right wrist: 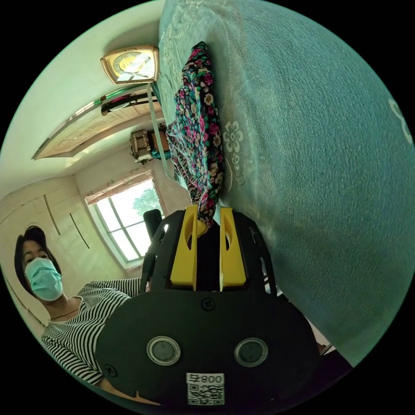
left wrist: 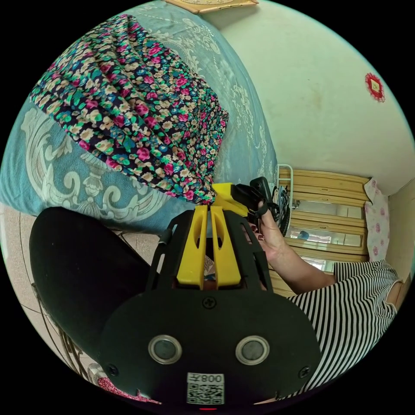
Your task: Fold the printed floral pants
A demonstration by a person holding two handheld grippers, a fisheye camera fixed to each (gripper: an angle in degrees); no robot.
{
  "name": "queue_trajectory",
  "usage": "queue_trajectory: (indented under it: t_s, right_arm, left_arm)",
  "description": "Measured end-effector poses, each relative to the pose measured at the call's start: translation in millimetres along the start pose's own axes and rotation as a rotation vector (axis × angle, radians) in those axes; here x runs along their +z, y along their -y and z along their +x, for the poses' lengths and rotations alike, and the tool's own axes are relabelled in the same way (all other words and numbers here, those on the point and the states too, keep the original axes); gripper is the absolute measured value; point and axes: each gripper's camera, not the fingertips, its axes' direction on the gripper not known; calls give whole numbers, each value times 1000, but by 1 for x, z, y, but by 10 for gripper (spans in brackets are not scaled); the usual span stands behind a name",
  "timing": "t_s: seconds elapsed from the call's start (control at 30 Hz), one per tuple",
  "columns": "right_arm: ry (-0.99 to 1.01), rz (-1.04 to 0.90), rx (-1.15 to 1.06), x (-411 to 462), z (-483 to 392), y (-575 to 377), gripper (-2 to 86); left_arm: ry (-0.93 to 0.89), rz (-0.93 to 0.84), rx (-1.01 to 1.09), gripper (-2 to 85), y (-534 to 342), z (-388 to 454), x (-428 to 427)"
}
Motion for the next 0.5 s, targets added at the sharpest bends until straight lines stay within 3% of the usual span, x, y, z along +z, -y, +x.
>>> queue_trajectory:
  t_s: [0.5]
  right_arm:
    - [82, -25, 22, 15, 2, -5, 47]
  left_arm:
    - [-16, 21, 19, 12, -9, -36, -40]
